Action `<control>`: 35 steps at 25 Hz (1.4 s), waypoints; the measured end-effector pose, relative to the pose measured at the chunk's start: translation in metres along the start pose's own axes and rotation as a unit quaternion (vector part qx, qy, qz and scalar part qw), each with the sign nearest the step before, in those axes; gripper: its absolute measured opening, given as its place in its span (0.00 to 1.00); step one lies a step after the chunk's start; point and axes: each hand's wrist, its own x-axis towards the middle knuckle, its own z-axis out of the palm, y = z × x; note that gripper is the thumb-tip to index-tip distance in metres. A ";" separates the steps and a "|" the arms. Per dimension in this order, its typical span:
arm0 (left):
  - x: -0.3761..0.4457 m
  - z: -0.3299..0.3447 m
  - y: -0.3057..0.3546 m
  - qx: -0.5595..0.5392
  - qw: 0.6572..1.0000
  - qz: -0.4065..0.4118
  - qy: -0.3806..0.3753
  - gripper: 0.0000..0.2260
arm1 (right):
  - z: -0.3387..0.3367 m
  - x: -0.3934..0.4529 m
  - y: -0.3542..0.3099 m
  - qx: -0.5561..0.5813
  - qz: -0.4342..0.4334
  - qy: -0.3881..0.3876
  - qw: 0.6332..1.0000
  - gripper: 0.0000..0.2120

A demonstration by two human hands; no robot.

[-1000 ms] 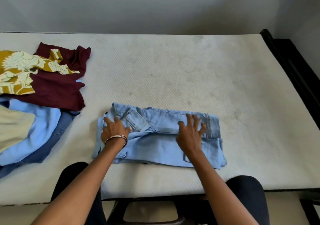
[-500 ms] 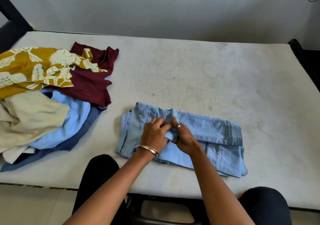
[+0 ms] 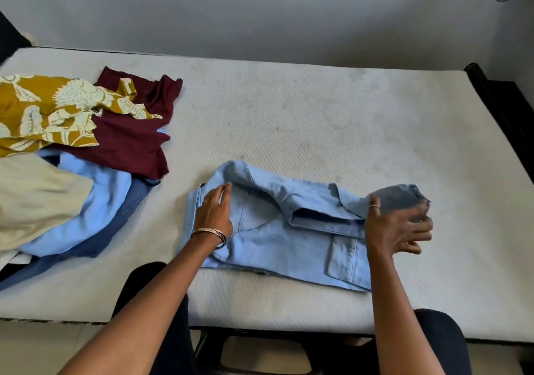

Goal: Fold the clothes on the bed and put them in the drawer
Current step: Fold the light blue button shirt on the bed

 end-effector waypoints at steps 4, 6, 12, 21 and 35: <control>0.053 0.000 0.007 -0.032 0.996 0.078 -0.032 0.37 | 0.027 -0.003 -0.002 -0.080 -0.211 -0.099 0.969 0.31; 0.086 -0.001 0.023 -0.058 0.994 0.086 -0.032 0.32 | 0.042 0.006 0.000 -0.169 -0.309 -0.171 0.920 0.32; 0.150 -0.004 0.031 0.047 0.981 0.007 -0.187 0.28 | 0.040 0.071 0.010 -0.287 -0.338 -0.208 0.872 0.16; 0.132 -0.038 -0.018 -0.257 0.925 0.008 -0.278 0.10 | -0.015 0.100 -0.003 0.064 -0.266 -0.444 0.853 0.11; 0.115 0.004 0.007 0.138 0.978 0.012 -0.157 0.11 | 0.014 0.126 0.000 -0.284 -0.316 -0.299 0.854 0.12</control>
